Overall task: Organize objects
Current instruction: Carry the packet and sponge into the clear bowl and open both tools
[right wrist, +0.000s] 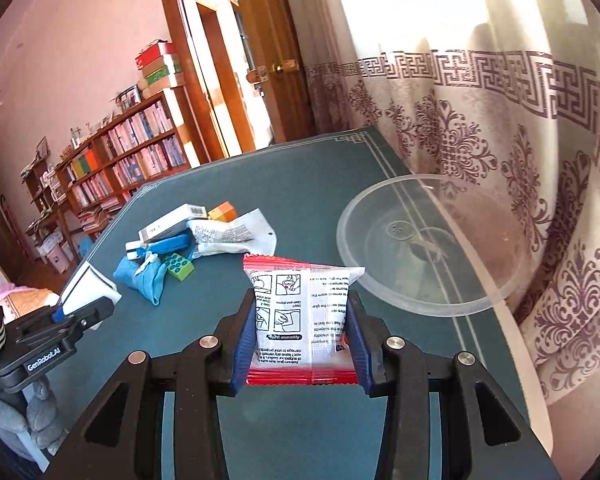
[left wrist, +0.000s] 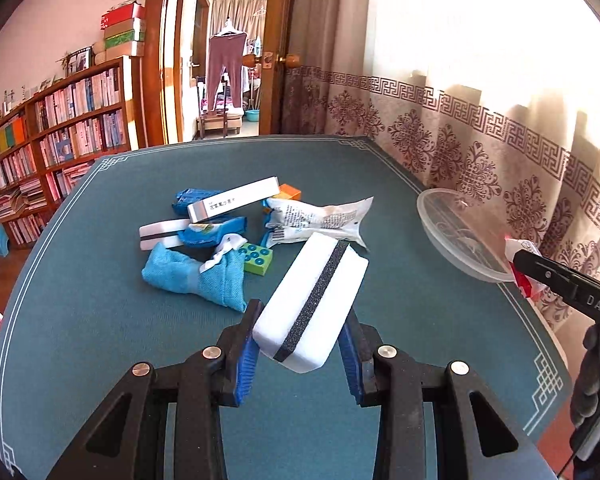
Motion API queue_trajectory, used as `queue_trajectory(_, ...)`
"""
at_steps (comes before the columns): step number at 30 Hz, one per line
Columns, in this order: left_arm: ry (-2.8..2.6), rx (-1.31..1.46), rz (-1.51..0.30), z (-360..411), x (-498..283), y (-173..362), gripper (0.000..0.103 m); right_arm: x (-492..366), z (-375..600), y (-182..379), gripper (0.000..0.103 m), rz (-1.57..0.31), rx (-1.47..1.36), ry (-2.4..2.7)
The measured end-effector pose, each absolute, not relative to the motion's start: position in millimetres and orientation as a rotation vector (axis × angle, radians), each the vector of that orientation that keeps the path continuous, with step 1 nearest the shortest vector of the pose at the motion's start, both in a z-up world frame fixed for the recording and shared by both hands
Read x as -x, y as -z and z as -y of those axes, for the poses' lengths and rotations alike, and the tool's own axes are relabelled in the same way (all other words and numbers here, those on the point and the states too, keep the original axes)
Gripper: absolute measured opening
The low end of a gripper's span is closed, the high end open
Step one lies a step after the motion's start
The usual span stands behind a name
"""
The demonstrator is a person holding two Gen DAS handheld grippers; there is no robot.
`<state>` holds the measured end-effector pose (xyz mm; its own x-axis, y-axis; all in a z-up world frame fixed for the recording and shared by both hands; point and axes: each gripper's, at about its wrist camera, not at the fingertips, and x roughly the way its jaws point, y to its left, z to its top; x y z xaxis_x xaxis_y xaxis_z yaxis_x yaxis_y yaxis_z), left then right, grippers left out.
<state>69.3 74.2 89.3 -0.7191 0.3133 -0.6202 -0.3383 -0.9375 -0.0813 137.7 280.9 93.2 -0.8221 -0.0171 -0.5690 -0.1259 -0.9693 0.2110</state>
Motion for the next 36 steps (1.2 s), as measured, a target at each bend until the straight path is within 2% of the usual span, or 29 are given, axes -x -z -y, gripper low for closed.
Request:
queue_trajectory(8,-2.530,0.916,-0.109,-111,-53,-100,0.038,-128,-325,-93,0.043,-0.406,0.866,-2.815)
queue_trajectory(15,-2.417,0.924,-0.162,-170,-13,-102,0.038,-101,-356,-87,0.043,-0.350,0.841,-2.720)
queue_trajectory(29,-2.044,1.001,-0.220,-300,74,-79,0.039,-49,-389,-57,0.044,-0.242,0.988,-2.500)
queue_trajectory(31,-1.994,1.027,-0.230,-311,82,-72,0.045,-44,-390,-55,0.047,-0.241,1.015,-2.470)
queue_trajectory(32,-1.975,1.043,-0.237,-315,85,-69,0.055,-42,-390,-55,0.050,-0.234,1.022,-2.456)
queue_trajectory(33,-1.956,1.054,-0.232,-318,88,-67,0.071,-41,-390,-55,0.051,-0.223,1.025,-2.441)
queue_trajectory(35,-1.962,1.070,-0.209,-318,94,-65,0.084,-40,-387,-57,0.051,-0.186,1.026,-2.405)
queue_trajectory(36,-1.973,1.094,-0.198,-316,97,-64,0.084,-40,-384,-58,0.051,-0.161,1.026,-2.389)
